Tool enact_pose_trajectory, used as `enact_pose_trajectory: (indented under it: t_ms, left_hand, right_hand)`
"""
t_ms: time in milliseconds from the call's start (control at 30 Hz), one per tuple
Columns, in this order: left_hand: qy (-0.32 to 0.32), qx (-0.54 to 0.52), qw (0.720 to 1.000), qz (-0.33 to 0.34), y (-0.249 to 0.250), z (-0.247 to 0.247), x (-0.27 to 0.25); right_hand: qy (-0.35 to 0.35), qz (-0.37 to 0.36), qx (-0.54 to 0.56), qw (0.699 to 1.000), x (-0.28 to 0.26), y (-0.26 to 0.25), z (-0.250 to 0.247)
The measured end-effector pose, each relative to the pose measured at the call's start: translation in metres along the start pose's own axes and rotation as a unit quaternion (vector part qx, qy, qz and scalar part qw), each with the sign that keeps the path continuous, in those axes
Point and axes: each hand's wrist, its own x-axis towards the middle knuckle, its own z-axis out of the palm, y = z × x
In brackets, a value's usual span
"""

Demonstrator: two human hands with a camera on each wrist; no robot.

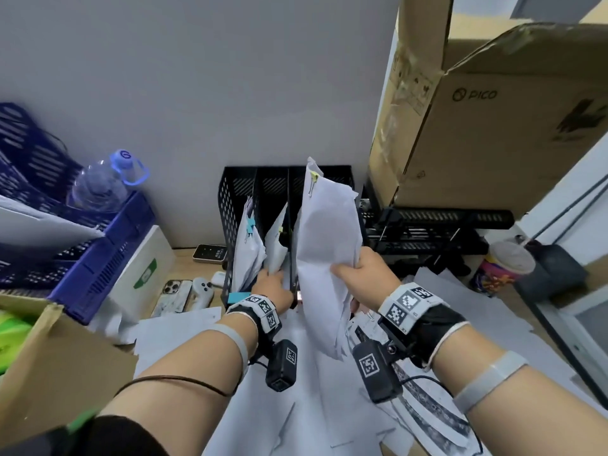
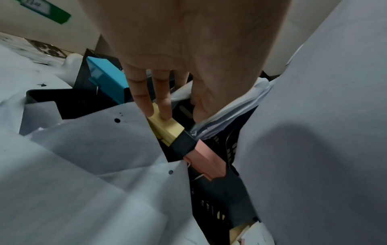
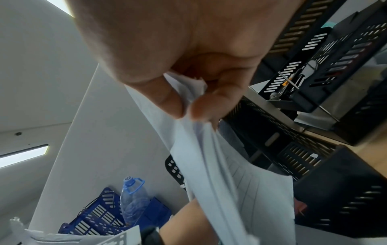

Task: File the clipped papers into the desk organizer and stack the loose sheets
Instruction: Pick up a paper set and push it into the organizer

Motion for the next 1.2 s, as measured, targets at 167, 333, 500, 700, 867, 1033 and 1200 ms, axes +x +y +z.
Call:
enact_pose_trajectory:
  t_ms: [167,333,500,700,867,1033,1200]
  left_hand:
    - [0.053,-0.029,0.998,-0.021,-0.014,-0.021,0.005]
    - [0.066,-0.050,0.996,0.010,-0.020,-0.040,0.005]
    - [0.080,-0.066,0.994,0.036,-0.024,-0.047,0.005]
    - [0.089,-0.079,0.991,0.067,-0.026,-0.054,0.004]
    - [0.068,-0.084,0.989,0.096,-0.032,-0.057,0.008]
    - [0.055,-0.074,0.990,0.109,-0.036,-0.051,0.012]
    - [0.097,-0.115,0.981,0.120,-0.035,-0.038,0.007]
  right_hand:
    - [-0.002,-0.019,0.010,1.000,0.011,-0.019,0.005]
    - [0.010,-0.040,0.044,0.998,0.033,-0.046,0.015]
    - [0.020,0.013,-0.012,1.000,0.068,-0.045,0.033]
    - [0.033,0.080,0.008,0.996,0.097,-0.047,0.056]
    - [0.042,0.079,0.011,0.996,0.112,-0.046,0.073]
    - [0.020,0.101,0.052,0.993,0.121,-0.034,0.088]
    - [-0.103,0.144,0.051,0.983,0.110,-0.009,0.095]
